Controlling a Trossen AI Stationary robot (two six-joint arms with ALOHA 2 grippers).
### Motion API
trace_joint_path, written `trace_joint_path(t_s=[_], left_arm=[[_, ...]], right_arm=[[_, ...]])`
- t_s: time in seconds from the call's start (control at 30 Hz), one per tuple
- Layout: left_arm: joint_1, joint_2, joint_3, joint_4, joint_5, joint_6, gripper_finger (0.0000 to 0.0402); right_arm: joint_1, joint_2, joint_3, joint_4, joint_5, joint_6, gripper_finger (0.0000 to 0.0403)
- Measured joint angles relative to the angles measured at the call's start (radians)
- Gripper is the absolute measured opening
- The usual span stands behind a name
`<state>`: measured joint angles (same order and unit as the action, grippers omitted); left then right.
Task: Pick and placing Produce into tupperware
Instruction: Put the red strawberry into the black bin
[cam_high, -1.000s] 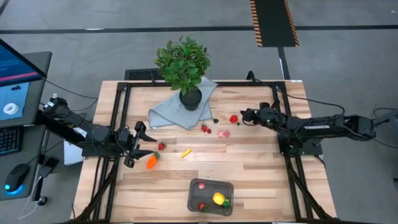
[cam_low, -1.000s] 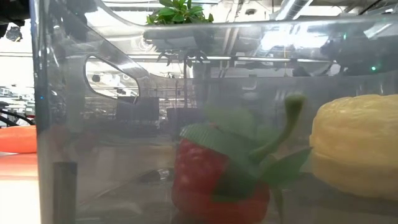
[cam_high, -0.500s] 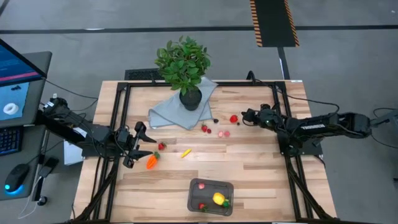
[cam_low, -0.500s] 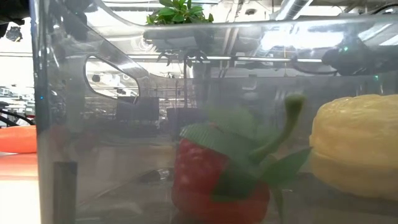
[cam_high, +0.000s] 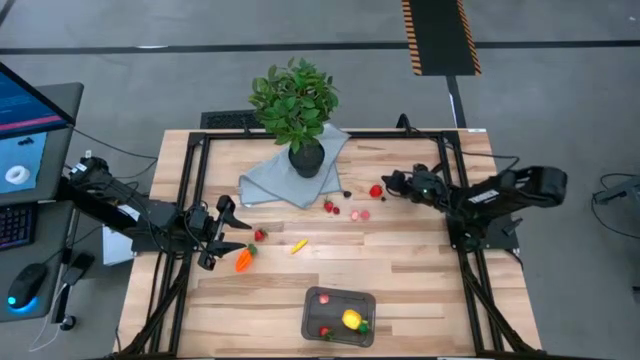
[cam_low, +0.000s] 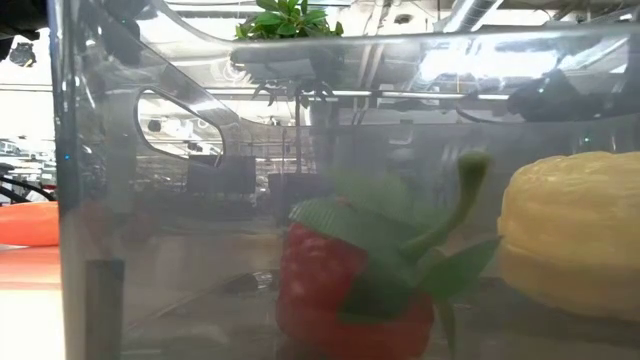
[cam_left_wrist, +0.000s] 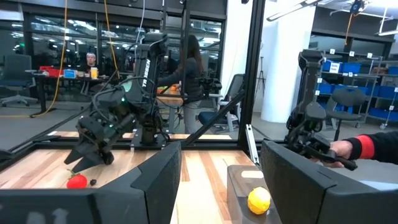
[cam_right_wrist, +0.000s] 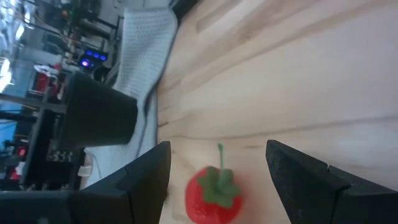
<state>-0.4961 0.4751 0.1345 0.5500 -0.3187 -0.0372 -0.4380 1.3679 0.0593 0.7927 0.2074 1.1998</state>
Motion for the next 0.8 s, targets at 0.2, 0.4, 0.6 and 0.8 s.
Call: trace_joint_path(t_s=[0.2, 0.4, 0.6, 0.8], left_arm=[[0.000, 0.000, 0.000, 0.000, 0.000, 0.000, 0.0208], [0.000, 0.000, 0.000, 0.000, 0.000, -0.006, 0.0208], [0.000, 0.000, 0.000, -0.001, 0.021, -0.013, 0.0208], [0.000, 0.000, 0.000, -0.001, 0.025, -0.026, 0.0208]], right_arm=[[-0.004, 0.091, 0.050, 0.041, -0.037, -0.007, 0.0286], [-0.004, 0.145, 0.096, 0.038, -0.071, -0.011, 0.0286], [-0.004, 0.153, 0.098, 0.038, -0.073, -0.008, 0.0285], [-0.004, 0.154, 0.098, 0.033, -0.074, -0.001, 0.0240]])
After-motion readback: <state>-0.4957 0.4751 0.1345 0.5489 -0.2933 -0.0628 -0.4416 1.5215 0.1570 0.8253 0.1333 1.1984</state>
